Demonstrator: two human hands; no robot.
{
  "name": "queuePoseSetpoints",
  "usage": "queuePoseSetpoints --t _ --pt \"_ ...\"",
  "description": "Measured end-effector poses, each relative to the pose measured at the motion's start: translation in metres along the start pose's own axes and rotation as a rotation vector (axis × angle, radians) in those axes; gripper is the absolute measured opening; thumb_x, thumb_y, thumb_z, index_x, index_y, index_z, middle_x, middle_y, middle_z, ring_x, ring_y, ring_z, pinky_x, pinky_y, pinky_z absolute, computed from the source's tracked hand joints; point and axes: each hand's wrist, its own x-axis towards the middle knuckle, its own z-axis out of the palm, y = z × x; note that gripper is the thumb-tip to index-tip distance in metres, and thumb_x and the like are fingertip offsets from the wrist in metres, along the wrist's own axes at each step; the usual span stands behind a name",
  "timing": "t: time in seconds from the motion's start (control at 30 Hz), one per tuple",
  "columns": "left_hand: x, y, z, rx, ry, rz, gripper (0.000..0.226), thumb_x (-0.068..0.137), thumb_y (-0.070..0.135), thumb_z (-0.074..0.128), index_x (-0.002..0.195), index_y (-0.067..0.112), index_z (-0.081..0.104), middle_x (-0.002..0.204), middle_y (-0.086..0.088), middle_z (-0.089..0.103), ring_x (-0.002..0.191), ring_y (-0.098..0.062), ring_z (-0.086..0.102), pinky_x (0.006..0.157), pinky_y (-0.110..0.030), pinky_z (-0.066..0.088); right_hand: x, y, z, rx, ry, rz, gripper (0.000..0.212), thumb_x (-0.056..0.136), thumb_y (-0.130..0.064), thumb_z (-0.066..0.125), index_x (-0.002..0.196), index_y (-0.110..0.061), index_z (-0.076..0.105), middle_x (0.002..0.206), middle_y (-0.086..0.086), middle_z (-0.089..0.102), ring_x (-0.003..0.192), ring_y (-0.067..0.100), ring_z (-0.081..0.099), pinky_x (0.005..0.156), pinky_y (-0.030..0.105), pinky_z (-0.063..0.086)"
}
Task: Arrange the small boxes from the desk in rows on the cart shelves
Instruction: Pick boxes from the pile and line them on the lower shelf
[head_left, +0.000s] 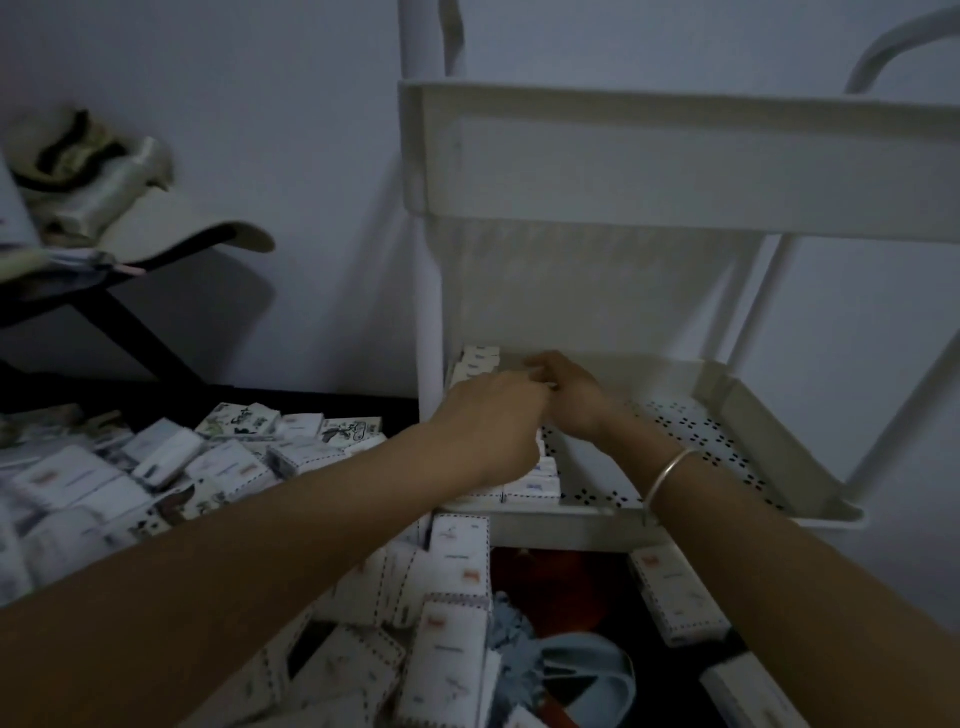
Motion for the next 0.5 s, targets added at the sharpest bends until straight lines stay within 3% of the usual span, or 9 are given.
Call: queuePoseSetpoints --t 0.07,0.13,0.23,0.3,0.37,0.5 --pt "-0.007 0.001 -0.003 -0.055 0.014 0.012 0.027 0.089 0.002 0.05 0.111 0.011 0.062 0.114 -0.005 0.061 0.098 -0.019 0.059 0.075 -0.028 0.047 -0.004 -0.003 -0.002 0.2 -0.013 0.045 0.049 0.103 -0.018 0.043 0.149 -0.013 0.027 0.141 0.018 0.045 0.122 0.03 0.049 0.103 0.037 0.042" --pt "-0.017 0.004 -0.006 -0.126 0.009 0.042 0.026 0.09 0.004 0.049 0.106 0.016 0.064 0.113 -0.002 0.063 0.097 -0.016 0.059 0.079 -0.029 0.048 -0.01 -0.002 -0.003 0.167 0.053 0.033 0.049 0.105 -0.025 0.036 0.151 -0.019 0.022 0.148 0.018 0.036 0.132 0.033 0.04 0.109 0.041 0.037" --pt "-0.043 0.014 -0.01 -0.199 -0.059 0.121 0.025 0.094 0.011 0.048 0.104 0.023 0.067 0.107 0.01 0.062 0.092 -0.006 0.056 0.077 -0.016 0.047 -0.038 -0.006 -0.008 0.074 0.047 -0.015 0.052 0.102 -0.006 0.035 0.151 -0.017 0.02 0.148 0.015 0.035 0.135 0.027 0.037 0.1 0.025 0.037" --pt "-0.066 0.025 -0.012 -0.25 -0.159 0.193 0.02 0.096 0.016 0.05 0.101 0.024 0.068 0.1 0.014 0.063 0.086 -0.001 0.056 0.07 -0.007 0.043 -0.065 -0.011 -0.016 -0.057 0.05 -0.08 0.052 0.098 0.002 0.037 0.148 -0.013 0.027 0.143 0.012 0.042 0.128 0.024 0.044 0.093 0.02 0.037" --pt "-0.086 0.039 -0.015 -0.261 -0.249 0.284 0.016 0.096 0.02 0.054 0.101 0.024 0.069 0.101 0.012 0.068 0.088 -0.001 0.06 0.076 -0.014 0.048 -0.097 -0.015 -0.024 -0.13 0.035 -0.129 0.045 0.097 0.002 0.038 0.141 -0.012 0.04 0.136 0.009 0.052 0.124 0.02 0.049 0.092 0.018 0.038" --pt "-0.115 0.067 -0.015 -0.278 -0.371 0.379 0.018 0.095 0.027 0.058 0.108 0.022 0.069 0.104 0.011 0.069 0.09 -0.001 0.061 0.081 -0.02 0.048 -0.17 -0.02 -0.034 -0.193 -0.017 -0.204 0.04 0.095 0.003 0.04 0.127 -0.016 0.057 0.12 -0.002 0.064 0.109 0.003 0.054 0.081 -0.001 0.038"
